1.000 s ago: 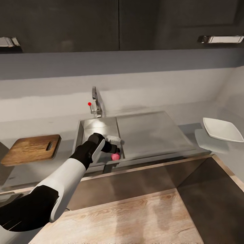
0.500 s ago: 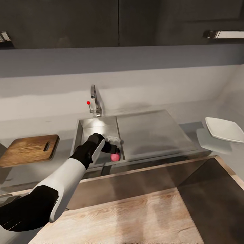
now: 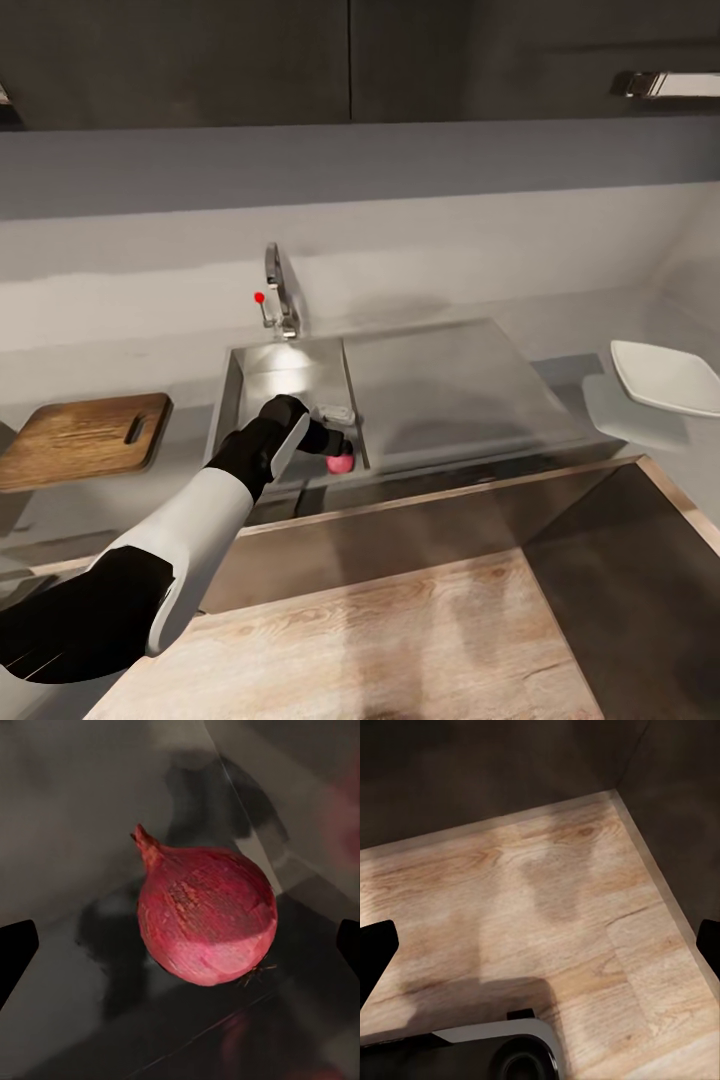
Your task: In the kitchen, take the Vidalia onion out of the sink, dice it on the chopping board with the paring knife, put the diced onion into the bowl on the countertop, then place both the paring knife and the chopping board into the sink.
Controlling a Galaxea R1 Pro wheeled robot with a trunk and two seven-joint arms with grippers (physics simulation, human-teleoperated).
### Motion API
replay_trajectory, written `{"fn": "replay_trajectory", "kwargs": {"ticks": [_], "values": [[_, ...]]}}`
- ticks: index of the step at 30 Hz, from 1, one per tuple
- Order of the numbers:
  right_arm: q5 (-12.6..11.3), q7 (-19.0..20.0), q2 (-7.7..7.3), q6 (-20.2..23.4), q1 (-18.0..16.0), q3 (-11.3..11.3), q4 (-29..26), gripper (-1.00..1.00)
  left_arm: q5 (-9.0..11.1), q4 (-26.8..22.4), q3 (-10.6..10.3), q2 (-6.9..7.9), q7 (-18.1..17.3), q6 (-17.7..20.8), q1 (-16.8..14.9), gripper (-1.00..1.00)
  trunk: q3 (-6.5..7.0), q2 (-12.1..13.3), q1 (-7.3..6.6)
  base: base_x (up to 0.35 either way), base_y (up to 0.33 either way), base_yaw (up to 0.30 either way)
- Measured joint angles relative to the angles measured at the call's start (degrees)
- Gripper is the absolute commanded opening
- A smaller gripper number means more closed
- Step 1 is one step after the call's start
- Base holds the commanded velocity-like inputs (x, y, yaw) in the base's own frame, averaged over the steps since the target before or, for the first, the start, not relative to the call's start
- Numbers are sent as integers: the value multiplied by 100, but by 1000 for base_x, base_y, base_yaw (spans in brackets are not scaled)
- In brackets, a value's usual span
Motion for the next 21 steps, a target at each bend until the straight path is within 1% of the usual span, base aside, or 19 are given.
{"fn": "replay_trajectory", "kwargs": {"ticks": [3, 5, 18, 21], "values": [[0, 0, 0, 0, 0, 0, 0, 100, 0, 2, 0, 0, 0, 0, 0, 100, -25, 0, -1, 205, 0, 0], [0, 0, 0, 0, 0, 0, -2, 100, -1, 4, 0, 0, 0, 0, 1, 100, -41, 0, 0, 83, 0, 0], [0, 0, -3, 0, 0, 0, 0, 100, -1, 39, 1, 0, -1, -9, -1, 100, -147, 0, 1, 8, 0, 0], [0, -1, -3, 0, 0, 0, 2, 100, -1, 59, -81, -5, 1, -7, 0, 100, -171, 0, 1, 0, 0, 0]]}}
